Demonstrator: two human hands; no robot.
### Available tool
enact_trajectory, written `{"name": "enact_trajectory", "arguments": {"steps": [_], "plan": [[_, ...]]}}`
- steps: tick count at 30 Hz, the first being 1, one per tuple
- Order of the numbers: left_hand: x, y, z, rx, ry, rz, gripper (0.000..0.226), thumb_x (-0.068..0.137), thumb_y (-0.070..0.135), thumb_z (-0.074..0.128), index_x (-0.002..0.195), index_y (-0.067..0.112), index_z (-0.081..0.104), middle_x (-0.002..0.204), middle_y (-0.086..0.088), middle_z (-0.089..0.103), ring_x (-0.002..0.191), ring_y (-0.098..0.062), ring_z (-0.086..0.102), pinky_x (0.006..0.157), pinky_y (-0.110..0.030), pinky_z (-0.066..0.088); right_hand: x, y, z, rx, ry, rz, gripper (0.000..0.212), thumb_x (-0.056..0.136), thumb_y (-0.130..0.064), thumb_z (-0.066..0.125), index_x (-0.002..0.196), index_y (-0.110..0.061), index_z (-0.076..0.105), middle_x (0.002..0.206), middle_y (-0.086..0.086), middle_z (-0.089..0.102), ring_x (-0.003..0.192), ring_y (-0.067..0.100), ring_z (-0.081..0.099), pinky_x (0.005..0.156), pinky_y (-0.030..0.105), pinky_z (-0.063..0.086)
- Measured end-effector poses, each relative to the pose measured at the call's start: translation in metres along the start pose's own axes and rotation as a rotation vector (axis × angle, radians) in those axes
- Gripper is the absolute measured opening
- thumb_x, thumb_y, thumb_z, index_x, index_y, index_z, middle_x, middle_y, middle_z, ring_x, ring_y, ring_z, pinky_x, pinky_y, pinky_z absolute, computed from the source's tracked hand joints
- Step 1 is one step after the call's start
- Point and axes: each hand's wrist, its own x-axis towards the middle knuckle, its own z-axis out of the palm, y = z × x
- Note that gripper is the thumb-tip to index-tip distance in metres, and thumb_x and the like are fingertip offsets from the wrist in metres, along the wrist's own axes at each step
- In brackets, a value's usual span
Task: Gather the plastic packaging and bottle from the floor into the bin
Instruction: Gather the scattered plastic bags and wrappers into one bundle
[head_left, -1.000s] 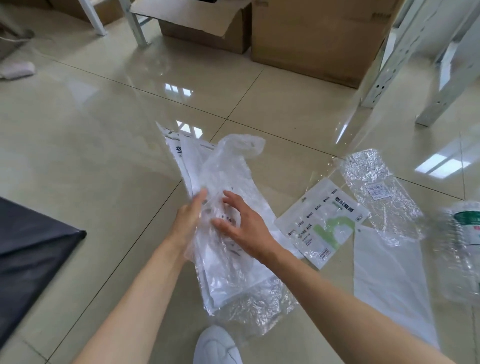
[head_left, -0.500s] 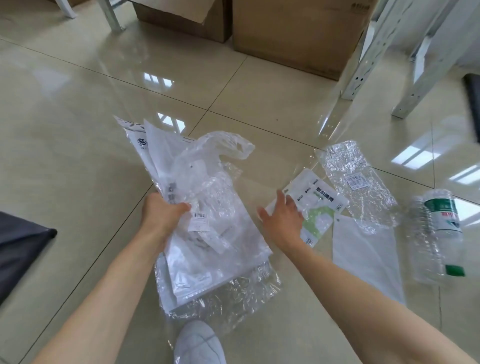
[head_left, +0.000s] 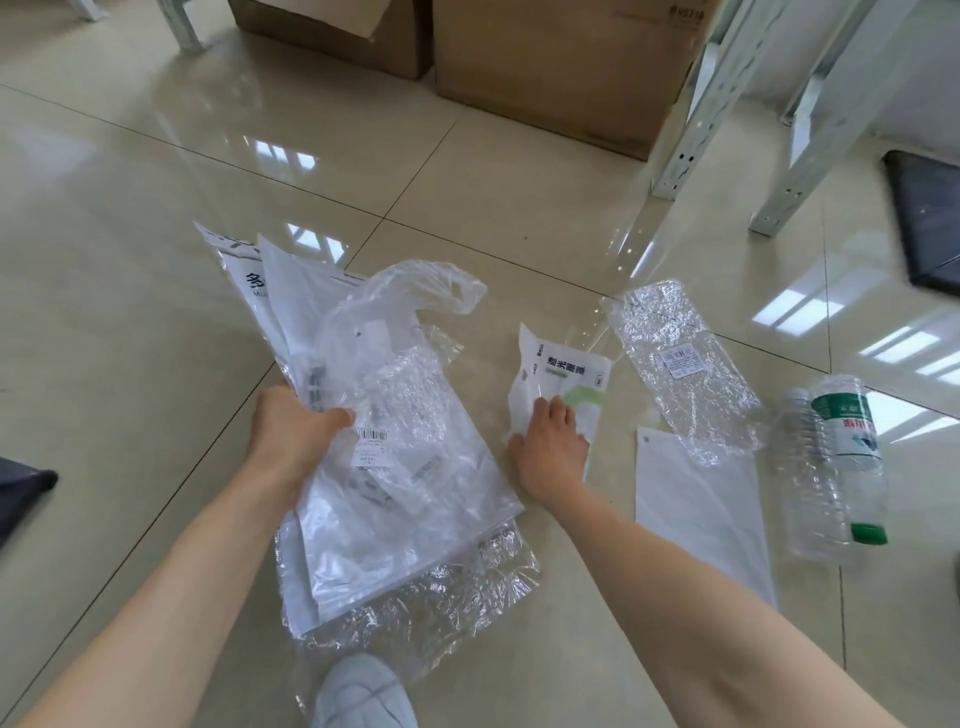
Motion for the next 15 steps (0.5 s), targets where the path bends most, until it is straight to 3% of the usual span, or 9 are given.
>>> {"name": "enact_trajectory", "arguments": {"steps": [3, 6, 9, 11, 13, 15], "plan": [[0.002, -0.002, 0.001, 0.01, -0.004, -0.029, 0.015, 0.079, 0.0, 0.074, 0.078, 0.006, 0.061, 0.088, -0.017, 0.068, 0.08, -0.03, 0.068, 0.075, -0.037, 0.056, 0.0, 0.005, -0.009, 0.189, -0.008, 0.006, 0.045, 0.096, -0.021, 0.042, 0.14, -0.01, 0.04, 0.144, 0.011, 0.046, 0.129, 0.031, 0.045, 0.096, 0.045, 0.045], [0.002, -0.004, 0.005, 0.002, -0.002, -0.058, 0.025, 0.077, 0.003, 0.076, 0.099, -0.002, 0.065, 0.101, -0.021, 0.071, 0.089, -0.034, 0.072, 0.084, -0.047, 0.059, -0.008, -0.004, -0.035, 0.571, -0.032, -0.018, 0.05, 0.097, -0.02, 0.044, 0.147, -0.021, 0.038, 0.135, 0.003, 0.059, 0.119, 0.028, 0.057, 0.092, 0.036, 0.049], [0.0, -0.001, 0.01, -0.016, -0.017, -0.069, 0.025, 0.079, 0.0, 0.074, 0.101, 0.001, 0.063, 0.099, -0.016, 0.07, 0.083, -0.027, 0.068, 0.075, -0.032, 0.056, -0.037, -0.027, -0.065, 0.792, -0.181, -0.269, 0.052, 0.093, -0.024, 0.053, 0.142, -0.037, 0.041, 0.112, -0.016, 0.065, 0.1, 0.012, 0.064, 0.081, 0.031, 0.051], [-0.001, 0.001, 0.012, -0.074, -0.026, -0.08, 0.027, 0.08, -0.004, 0.072, 0.104, 0.005, 0.064, 0.093, -0.012, 0.069, 0.073, -0.022, 0.065, 0.058, -0.023, 0.052, -0.057, -0.042, -0.077, 0.802, -0.314, -0.45, 0.06, 0.092, -0.031, 0.061, 0.143, -0.045, 0.034, 0.124, -0.026, 0.06, 0.109, 0.002, 0.061, 0.089, 0.029, 0.052], [-0.002, 0.0, 0.012, -0.107, -0.046, -0.089, 0.026, 0.079, -0.005, 0.07, 0.103, 0.004, 0.067, 0.082, -0.006, 0.069, 0.063, -0.016, 0.065, 0.046, -0.019, 0.05, -0.069, -0.057, -0.083, 0.782, -0.434, -0.537, 0.075, 0.091, -0.043, 0.063, 0.15, -0.048, 0.016, 0.135, -0.041, 0.042, 0.121, -0.006, 0.051, 0.099, 0.02, 0.043], [-0.002, -0.003, 0.014, -0.135, -0.057, -0.132, 0.023, 0.081, 0.002, 0.069, 0.104, 0.001, 0.07, 0.079, -0.006, 0.071, 0.063, -0.02, 0.068, 0.054, -0.025, 0.056, -0.074, -0.07, -0.085, 0.718, -0.465, -0.553, 0.076, 0.094, -0.053, 0.05, 0.151, -0.048, 0.001, 0.147, -0.032, 0.032, 0.127, 0.001, 0.047, 0.102, 0.02, 0.035]]}}
